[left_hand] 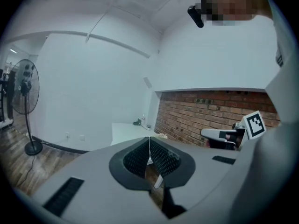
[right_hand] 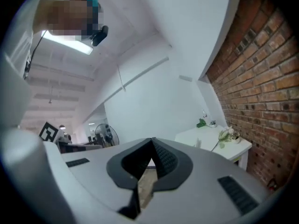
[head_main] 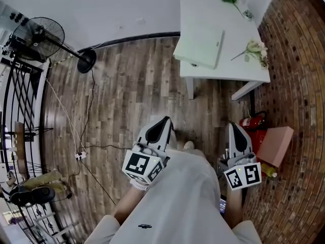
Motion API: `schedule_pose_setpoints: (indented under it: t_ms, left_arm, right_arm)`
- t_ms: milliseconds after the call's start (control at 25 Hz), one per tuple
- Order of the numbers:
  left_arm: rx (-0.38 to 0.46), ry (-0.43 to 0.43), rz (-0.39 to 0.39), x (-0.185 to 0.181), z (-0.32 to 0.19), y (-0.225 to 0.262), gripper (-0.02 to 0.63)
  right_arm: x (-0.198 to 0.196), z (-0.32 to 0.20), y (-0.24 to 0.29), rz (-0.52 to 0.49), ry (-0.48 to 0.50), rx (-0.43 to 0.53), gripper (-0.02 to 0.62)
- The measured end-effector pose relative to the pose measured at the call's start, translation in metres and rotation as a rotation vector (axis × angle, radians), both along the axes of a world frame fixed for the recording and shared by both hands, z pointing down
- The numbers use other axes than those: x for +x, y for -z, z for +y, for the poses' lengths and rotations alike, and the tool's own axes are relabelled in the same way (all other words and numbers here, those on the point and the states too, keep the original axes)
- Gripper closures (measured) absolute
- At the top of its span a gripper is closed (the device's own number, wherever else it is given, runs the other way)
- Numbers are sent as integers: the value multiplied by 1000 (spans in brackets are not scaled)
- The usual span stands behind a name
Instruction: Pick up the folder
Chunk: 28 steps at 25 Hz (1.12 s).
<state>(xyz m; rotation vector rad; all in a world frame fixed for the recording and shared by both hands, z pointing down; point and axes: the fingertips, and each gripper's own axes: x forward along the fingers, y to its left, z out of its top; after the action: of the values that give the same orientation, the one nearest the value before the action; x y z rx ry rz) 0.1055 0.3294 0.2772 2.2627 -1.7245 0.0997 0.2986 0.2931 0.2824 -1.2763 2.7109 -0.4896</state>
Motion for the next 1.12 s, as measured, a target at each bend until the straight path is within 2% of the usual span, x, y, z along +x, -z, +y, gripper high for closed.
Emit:
schedule_pose_setpoints:
  t_ms: [200, 480, 680, 1120]
  left_arm:
    - [21, 46, -15, -5, -3, 0, 586]
    - [1, 68, 9, -29, -21, -12, 584]
    - [-7, 71, 25, -47, -53, -18, 584]
    - [-22, 18, 53, -88, -156, -19, 584]
  right_arm:
    - [0, -6, -3, -57, -4, -18, 592]
    - [-21, -19, -20, 11, 21, -32, 591]
    - [-38, -43, -22, 77, 22, -24, 591]
    - [-77, -134, -15, 75, -37, -45, 590]
